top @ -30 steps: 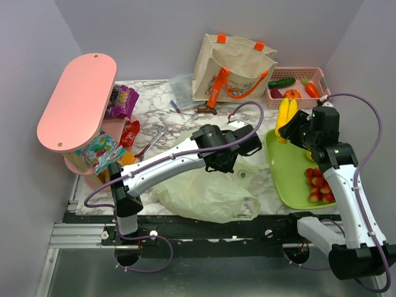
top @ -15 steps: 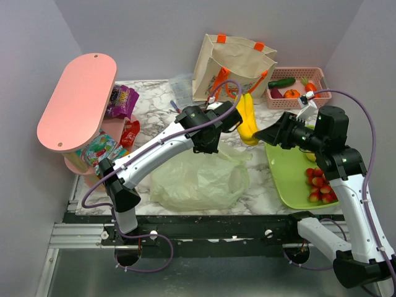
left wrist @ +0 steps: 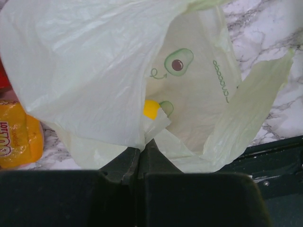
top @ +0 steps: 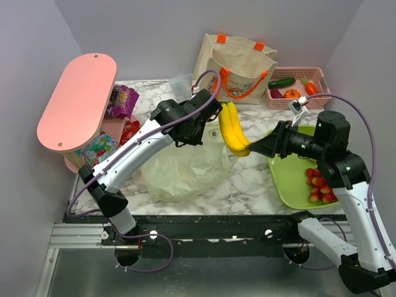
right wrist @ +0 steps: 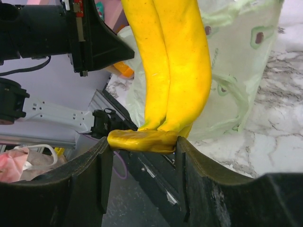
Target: Place the food into the grocery bag and tie it
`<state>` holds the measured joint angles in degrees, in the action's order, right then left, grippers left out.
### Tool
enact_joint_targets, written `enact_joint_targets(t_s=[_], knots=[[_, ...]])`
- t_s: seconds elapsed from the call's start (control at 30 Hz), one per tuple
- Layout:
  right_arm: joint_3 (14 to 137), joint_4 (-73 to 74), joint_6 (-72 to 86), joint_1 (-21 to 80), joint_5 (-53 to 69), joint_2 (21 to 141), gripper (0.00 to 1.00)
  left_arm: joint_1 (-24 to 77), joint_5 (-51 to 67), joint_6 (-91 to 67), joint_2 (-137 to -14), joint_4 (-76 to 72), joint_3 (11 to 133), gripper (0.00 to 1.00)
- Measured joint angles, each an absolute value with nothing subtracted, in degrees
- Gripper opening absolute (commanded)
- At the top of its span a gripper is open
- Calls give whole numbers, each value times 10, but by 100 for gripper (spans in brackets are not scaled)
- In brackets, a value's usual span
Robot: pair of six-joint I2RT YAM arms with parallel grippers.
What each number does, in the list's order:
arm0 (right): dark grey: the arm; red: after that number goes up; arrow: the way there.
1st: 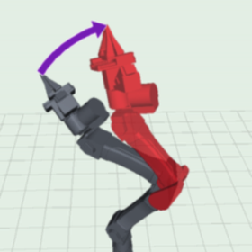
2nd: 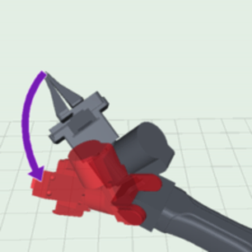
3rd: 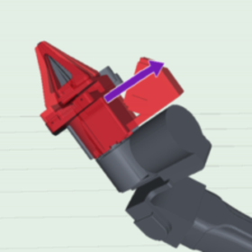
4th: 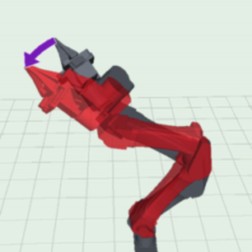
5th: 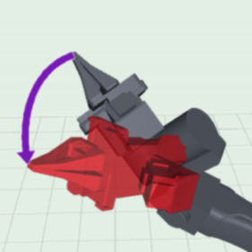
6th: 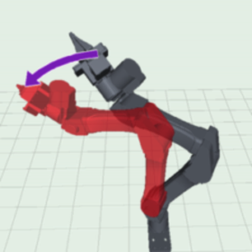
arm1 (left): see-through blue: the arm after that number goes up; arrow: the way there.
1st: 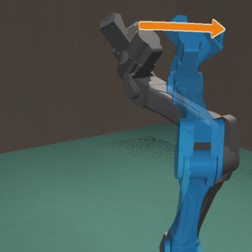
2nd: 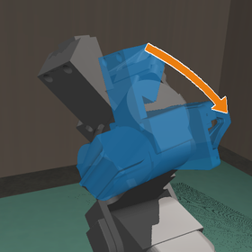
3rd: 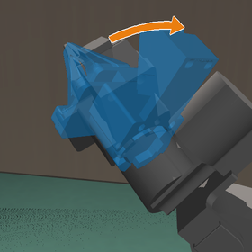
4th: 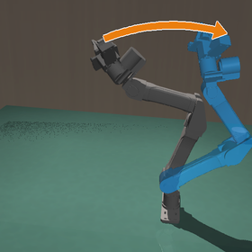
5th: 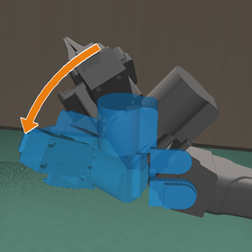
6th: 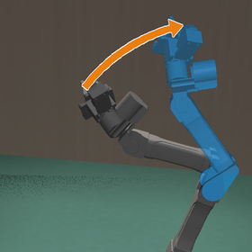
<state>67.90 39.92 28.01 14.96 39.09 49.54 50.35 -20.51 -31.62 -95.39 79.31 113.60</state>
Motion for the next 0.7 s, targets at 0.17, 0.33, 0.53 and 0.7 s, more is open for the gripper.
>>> enact_joint_targets(t_s=[0.17,0.33,0.53,0.7], knots=[[672,432,273,152,364,492,1,504,-152,-299,-933,749,1058,0],[660,476,256,158,306,492,1,515,-87,-277,-931,701,1011,0],[630,502,241,166,289,502,1,530,-48,-262,-931,671,1009,0],[603,517,237,181,289,508,1,533,-33,-259,-932,660,1009,0]])
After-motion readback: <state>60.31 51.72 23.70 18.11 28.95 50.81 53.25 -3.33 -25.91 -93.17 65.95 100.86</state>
